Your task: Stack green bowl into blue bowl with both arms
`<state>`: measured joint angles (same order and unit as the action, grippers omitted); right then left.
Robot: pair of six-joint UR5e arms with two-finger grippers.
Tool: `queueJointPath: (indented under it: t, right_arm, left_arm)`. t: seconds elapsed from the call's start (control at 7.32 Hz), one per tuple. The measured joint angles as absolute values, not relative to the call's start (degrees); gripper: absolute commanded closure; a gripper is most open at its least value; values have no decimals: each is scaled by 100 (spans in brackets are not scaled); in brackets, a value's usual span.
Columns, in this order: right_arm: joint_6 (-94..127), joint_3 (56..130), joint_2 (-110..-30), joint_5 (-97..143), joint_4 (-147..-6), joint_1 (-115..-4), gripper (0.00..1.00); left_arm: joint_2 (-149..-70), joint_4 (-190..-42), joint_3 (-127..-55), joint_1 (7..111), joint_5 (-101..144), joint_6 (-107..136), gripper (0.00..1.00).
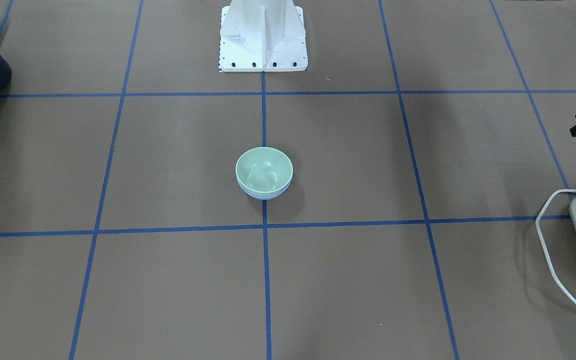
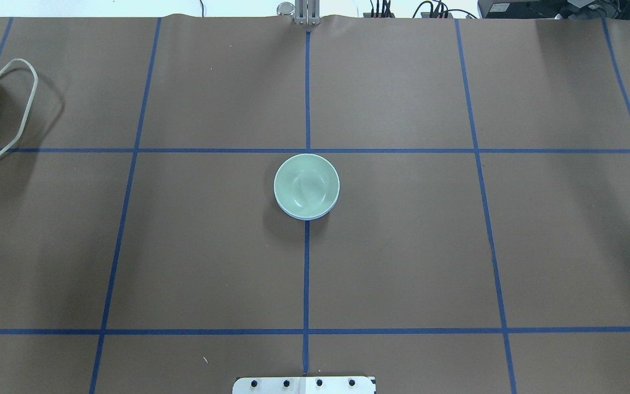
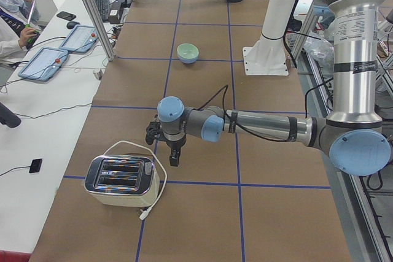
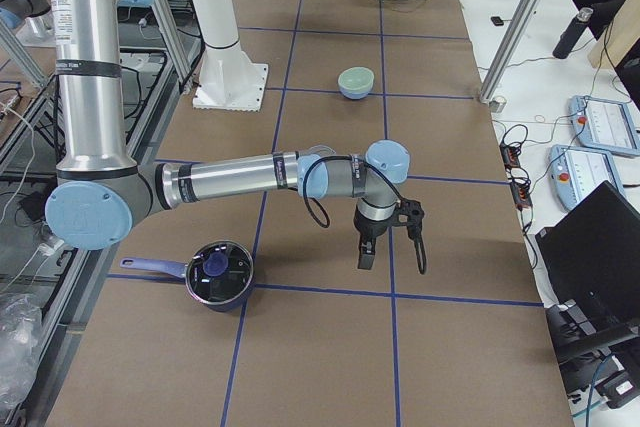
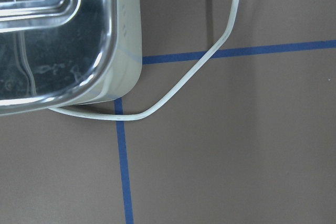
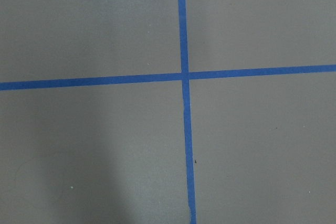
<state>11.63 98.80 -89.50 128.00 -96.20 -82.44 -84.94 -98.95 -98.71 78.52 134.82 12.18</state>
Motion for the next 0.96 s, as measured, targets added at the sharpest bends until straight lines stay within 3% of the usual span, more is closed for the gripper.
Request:
queueJointPath:
  t: [0.96]
  right_arm:
    - [1160, 9928, -8945, 12960, -9615, -8242, 0]
  left_arm:
    - [-8455, -9905, -9878, 7862, 13483, 1222, 0]
